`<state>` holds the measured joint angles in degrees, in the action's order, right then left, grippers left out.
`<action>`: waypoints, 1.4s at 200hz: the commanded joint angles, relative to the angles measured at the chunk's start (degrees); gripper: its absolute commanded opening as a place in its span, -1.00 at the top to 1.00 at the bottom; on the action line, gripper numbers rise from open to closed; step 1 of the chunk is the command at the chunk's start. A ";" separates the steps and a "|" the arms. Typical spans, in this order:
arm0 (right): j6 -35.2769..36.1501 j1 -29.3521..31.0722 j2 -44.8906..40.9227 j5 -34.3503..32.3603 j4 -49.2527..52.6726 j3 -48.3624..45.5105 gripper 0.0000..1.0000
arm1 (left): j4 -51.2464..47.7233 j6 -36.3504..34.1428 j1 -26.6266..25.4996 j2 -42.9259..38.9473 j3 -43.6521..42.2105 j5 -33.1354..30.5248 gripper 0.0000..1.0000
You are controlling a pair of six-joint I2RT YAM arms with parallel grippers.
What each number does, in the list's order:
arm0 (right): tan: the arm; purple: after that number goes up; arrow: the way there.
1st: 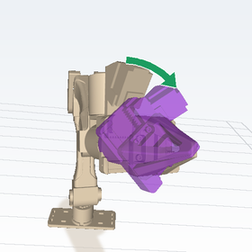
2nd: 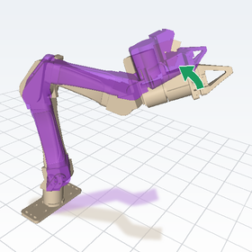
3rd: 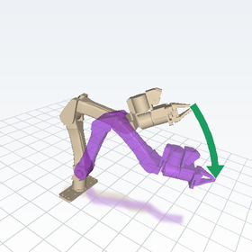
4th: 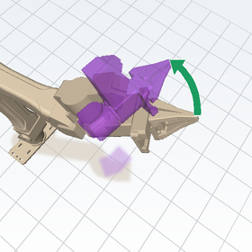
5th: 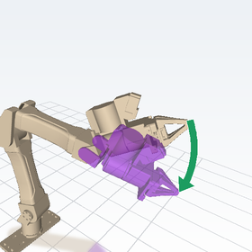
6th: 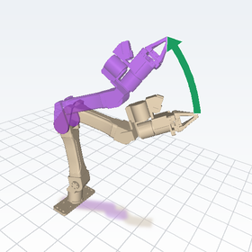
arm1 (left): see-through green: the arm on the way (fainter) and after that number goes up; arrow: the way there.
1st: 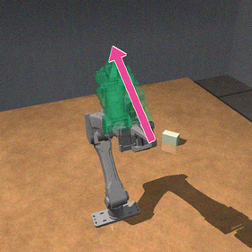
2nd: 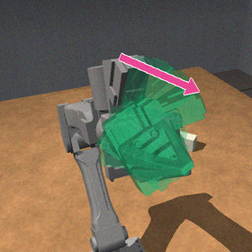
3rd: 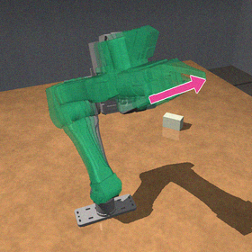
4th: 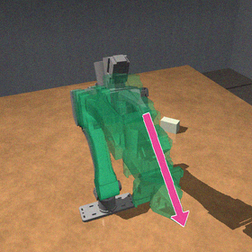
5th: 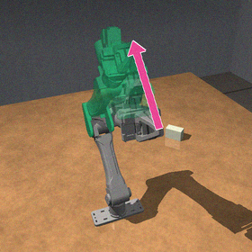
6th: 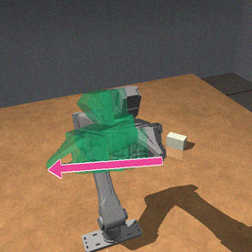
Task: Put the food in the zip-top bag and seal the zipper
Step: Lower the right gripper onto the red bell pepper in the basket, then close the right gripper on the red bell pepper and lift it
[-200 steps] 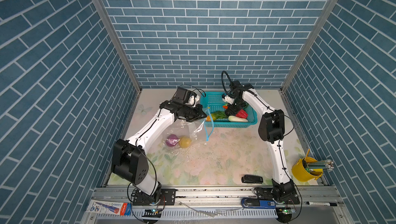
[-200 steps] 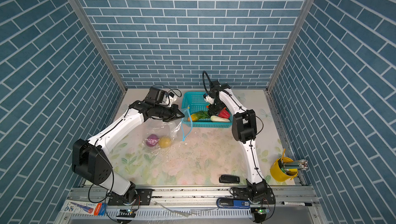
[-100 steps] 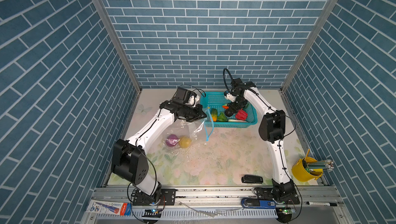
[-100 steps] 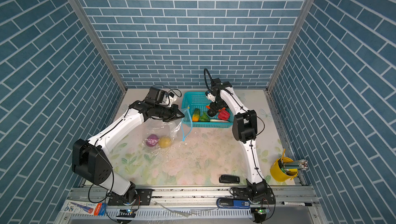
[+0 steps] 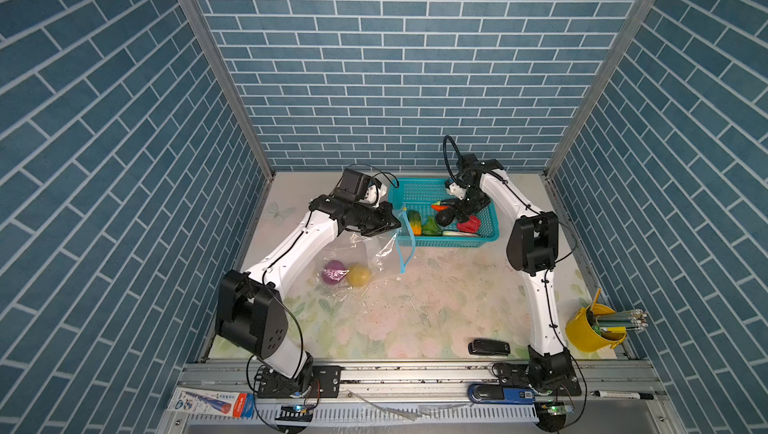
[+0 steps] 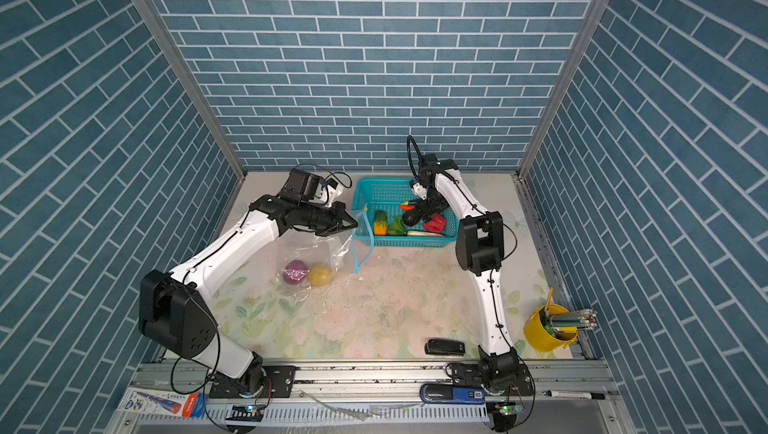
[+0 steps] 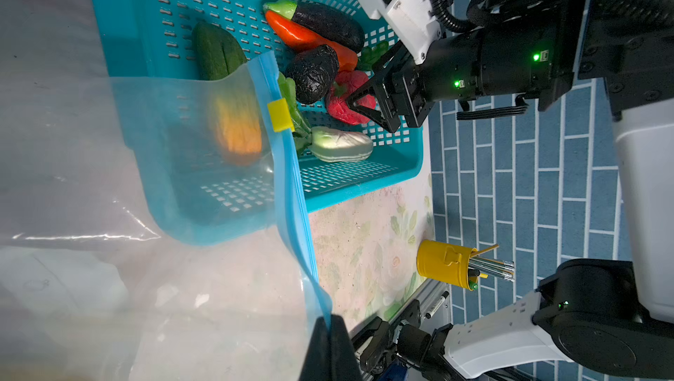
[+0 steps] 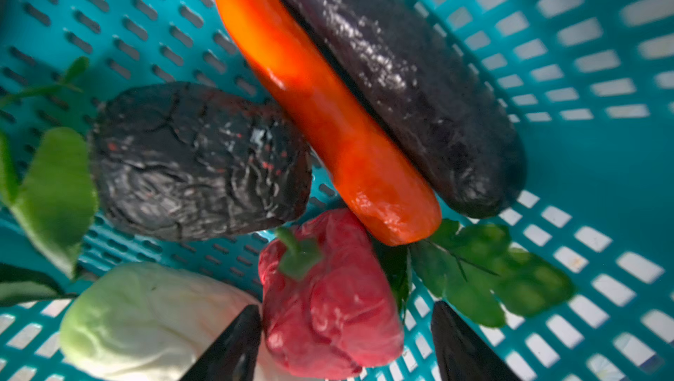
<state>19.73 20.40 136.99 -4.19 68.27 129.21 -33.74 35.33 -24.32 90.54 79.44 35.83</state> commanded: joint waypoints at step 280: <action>-12.75 -1.11 -9.53 6.24 -7.73 -5.21 0.21 | 0.22 -0.02 -0.26 -1.95 0.10 -0.42 1.00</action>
<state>13.69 19.42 135.66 -0.05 66.11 128.14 -33.74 35.35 -24.32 90.21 79.37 35.64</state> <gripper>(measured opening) 0.536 0.045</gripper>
